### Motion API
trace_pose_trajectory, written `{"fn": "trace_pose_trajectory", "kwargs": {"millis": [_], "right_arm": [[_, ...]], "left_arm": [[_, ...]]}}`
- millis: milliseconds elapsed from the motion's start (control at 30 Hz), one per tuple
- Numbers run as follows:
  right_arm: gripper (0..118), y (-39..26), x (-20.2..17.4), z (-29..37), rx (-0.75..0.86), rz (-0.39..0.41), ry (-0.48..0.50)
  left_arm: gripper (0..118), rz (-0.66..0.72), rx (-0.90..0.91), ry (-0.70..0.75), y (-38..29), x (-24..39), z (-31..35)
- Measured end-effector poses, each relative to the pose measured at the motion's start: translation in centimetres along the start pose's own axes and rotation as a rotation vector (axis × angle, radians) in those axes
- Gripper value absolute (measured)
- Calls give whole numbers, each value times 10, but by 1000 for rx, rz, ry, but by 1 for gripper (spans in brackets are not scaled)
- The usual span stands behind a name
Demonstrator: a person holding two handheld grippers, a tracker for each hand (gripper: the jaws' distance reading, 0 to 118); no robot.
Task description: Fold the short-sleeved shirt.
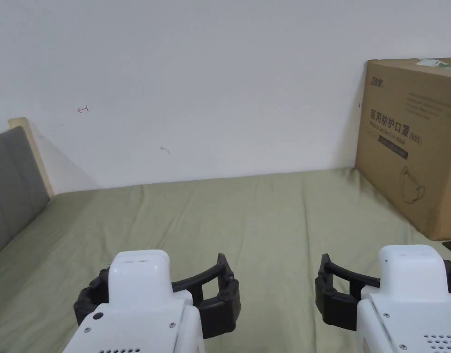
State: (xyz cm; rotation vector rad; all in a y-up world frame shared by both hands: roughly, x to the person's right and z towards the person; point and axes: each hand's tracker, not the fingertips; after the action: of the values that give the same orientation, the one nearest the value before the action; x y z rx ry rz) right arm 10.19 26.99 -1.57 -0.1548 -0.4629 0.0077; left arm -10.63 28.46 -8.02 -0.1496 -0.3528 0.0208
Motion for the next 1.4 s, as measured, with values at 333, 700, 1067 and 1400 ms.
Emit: {"fn": "trace_pose_trajectory", "kwargs": {"millis": [333,700,1067,1400], "right_arm": [[111,-6,-1,-6,-23,16,-4],[111,-8,-4,-11,-57,16,14],[111,-14,-1,-17,-78,26,16],[112,-18,-3,-21,-95,41,16]], "left_arm": [[115,-119,12,98,0,11,1],[115,-98,33,24,5,0,-2],[116,-21,-77,22,5,-2,-12],[116,-132,69,87,-3,4,-8]]}}
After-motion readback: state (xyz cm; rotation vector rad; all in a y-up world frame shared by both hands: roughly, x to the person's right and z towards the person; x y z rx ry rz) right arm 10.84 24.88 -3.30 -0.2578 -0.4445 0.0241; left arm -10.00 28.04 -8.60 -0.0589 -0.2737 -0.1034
